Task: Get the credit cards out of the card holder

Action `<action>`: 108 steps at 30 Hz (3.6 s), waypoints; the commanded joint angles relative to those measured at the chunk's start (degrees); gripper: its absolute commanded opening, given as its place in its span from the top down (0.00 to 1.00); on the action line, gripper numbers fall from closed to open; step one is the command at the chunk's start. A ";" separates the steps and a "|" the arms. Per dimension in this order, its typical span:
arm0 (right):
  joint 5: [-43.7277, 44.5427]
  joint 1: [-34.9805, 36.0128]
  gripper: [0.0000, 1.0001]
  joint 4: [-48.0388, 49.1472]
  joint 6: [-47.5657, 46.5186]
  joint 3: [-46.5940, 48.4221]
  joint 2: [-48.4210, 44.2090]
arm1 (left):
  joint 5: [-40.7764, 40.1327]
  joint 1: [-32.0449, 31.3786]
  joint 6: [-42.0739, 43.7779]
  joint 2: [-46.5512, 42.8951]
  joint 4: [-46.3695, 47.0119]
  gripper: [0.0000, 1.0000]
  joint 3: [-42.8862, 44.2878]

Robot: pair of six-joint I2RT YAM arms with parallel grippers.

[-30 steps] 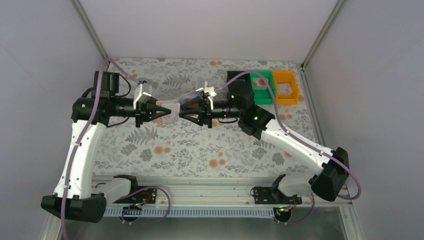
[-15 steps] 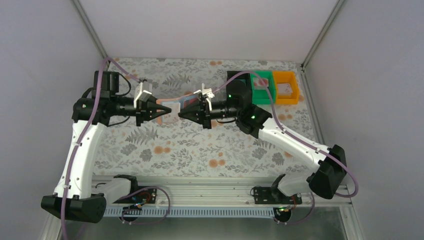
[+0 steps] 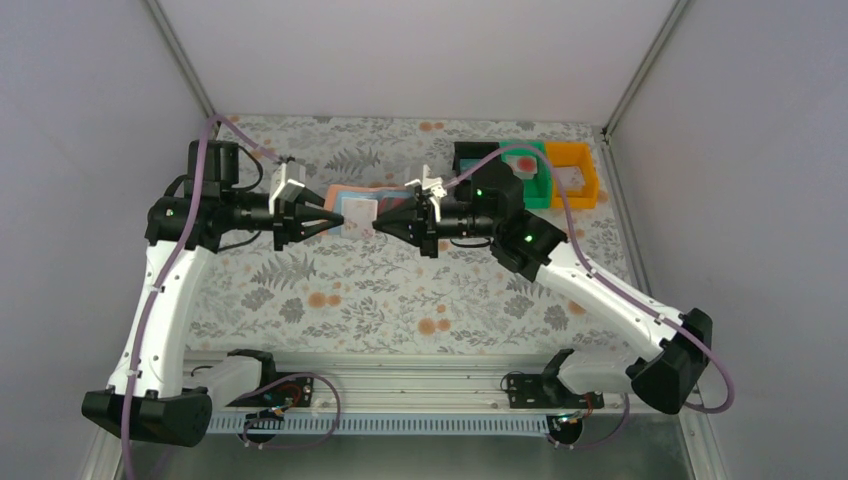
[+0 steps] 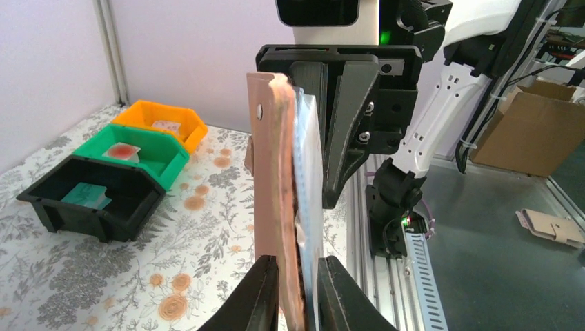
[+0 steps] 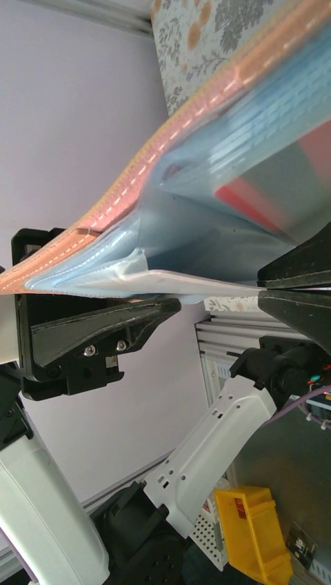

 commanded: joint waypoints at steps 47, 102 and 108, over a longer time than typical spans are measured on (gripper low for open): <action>-6.13 -40.04 0.96 -14.58 7.57 -1.28 2.11 | -24.32 6.26 -17.44 1.73 16.23 0.98 -7.71; 2.23 -37.53 0.96 -32.87 -1.04 8.16 4.24 | -26.15 10.80 -41.59 35.57 39.40 0.88 -29.69; 3.51 -35.21 0.96 -34.08 -1.30 9.74 4.86 | -31.47 12.95 -41.92 37.91 37.25 0.63 -27.94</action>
